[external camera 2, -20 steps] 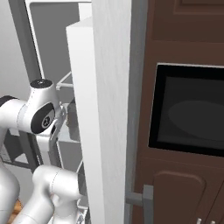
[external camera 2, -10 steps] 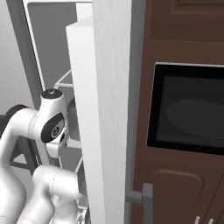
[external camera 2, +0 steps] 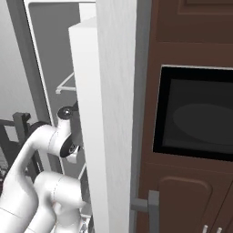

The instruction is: Place two dumplings into each of the tupperware containers and then place the containers in the fridge.

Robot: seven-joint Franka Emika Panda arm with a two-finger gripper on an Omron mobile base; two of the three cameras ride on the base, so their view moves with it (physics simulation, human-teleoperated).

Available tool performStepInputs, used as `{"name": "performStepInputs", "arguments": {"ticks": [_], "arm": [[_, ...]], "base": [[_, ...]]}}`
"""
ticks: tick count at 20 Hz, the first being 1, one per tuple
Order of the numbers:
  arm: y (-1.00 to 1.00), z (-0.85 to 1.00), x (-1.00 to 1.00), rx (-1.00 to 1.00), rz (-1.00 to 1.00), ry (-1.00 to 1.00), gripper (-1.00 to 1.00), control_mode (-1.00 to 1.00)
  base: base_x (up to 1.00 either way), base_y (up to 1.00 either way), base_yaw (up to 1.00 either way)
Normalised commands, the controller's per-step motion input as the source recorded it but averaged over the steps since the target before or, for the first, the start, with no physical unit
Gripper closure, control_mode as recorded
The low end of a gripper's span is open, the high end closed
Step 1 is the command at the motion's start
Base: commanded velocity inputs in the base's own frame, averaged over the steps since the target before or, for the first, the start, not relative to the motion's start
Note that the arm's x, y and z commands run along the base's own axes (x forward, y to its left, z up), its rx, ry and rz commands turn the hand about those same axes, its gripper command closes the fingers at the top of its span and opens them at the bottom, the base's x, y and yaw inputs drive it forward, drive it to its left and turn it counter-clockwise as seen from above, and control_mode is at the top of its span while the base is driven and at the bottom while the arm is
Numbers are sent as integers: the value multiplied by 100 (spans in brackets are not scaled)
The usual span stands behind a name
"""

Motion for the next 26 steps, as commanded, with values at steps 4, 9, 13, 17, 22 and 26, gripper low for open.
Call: {"name": "performStepInputs", "arguments": {"ticks": [4, 9, 13, 17, 22, 26], "arm": [[-8, -16, 85, 0, 2, 0, 100, -100], [-21, -16, 80, 0, 2, 0, 100, -100], [-4, -27, 80, 0, 1, 2, 100, -100], [0, -29, 71, 0, 0, 0, 100, -100], [-9, -17, 76, 0, 0, 0, 100, -100], [-18, -4, 74, 0, 0, 0, 100, -100]], "base": [[0, 0, 0], [0, 0, 0], [0, 0, 0], [0, 0, 0], [0, 0, 0], [0, 0, 0]]}}
